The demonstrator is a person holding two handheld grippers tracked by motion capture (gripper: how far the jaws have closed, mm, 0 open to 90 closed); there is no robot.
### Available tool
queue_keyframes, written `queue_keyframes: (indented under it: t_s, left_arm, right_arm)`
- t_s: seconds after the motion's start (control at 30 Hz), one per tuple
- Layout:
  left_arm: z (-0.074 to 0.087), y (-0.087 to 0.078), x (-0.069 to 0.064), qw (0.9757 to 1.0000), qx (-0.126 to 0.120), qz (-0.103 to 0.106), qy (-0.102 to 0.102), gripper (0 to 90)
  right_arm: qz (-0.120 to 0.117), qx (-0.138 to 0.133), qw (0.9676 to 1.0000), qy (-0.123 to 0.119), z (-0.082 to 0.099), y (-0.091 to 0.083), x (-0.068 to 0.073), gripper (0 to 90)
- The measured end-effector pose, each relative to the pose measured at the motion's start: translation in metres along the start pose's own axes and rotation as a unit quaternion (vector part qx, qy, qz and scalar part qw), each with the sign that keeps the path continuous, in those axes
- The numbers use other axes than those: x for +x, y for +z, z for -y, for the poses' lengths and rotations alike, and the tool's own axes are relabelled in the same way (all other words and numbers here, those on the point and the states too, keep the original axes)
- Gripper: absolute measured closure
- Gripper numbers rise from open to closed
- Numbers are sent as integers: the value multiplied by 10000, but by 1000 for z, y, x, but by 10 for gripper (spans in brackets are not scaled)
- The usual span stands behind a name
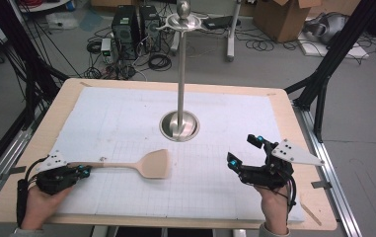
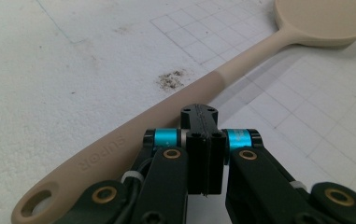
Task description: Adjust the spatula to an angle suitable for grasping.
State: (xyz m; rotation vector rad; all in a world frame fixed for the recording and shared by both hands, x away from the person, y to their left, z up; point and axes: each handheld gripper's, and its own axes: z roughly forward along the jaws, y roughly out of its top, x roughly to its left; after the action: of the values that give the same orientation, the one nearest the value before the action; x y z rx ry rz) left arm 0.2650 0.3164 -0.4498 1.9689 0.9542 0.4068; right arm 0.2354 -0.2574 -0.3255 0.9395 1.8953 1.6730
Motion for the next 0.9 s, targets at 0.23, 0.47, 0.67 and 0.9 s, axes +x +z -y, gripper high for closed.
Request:
queue_keyframes:
  t_s: [0.23, 0.47, 0.67, 0.9]
  left_arm:
    - [-2, 5, 1, 9997, 194, -125, 2, 900]
    - [-3, 5, 2, 9998, 172, -118, 20, 900]
    - [-8, 10, 7, 9995, 179, -208, 166, 900]
    - [-12, 15, 11, 9991, 220, -262, 243, 900]
  right_arm:
    - [-15, 20, 10000, 1, 1, 1, 0, 106]
    - [-52, 62, 10000, -7, 1, 3, 2, 106]
    - [-44, 118, 9999, 1, 3, 6, 2, 107]
    - [-51, 222, 9997, 19, 5, 11, 0, 107]
